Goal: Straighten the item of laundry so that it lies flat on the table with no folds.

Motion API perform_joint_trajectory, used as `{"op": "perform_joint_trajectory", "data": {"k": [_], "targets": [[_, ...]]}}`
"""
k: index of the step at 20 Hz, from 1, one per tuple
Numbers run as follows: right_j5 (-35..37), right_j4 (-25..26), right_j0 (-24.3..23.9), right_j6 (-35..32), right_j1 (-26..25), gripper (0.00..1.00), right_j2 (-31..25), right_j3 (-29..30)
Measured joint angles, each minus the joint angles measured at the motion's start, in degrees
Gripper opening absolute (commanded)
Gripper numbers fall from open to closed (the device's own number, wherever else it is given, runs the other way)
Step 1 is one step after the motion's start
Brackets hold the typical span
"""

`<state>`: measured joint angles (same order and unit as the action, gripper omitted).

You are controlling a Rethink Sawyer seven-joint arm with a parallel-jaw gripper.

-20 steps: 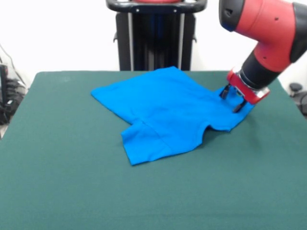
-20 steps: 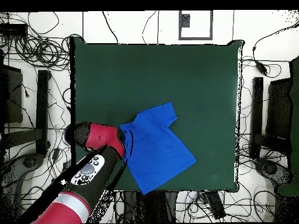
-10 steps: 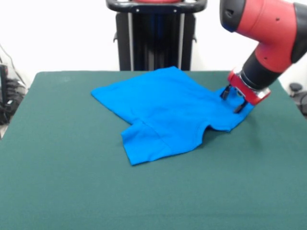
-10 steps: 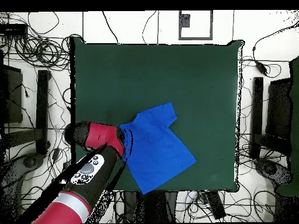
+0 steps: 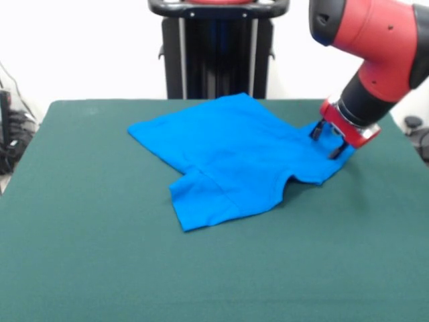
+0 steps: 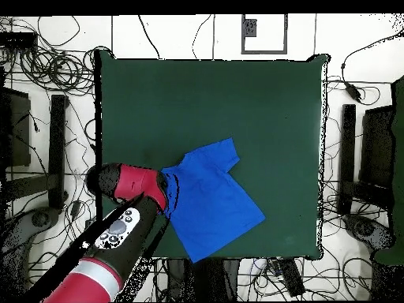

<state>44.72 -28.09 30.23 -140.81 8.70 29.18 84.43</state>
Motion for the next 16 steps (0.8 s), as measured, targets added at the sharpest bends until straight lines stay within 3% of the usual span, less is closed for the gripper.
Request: {"op": "perform_joint_trajectory", "data": {"k": [16], "targets": [[1.7, -0.1, 0.2, -3.3, -0.8, 1.0, 0.3, -2.0]]}}
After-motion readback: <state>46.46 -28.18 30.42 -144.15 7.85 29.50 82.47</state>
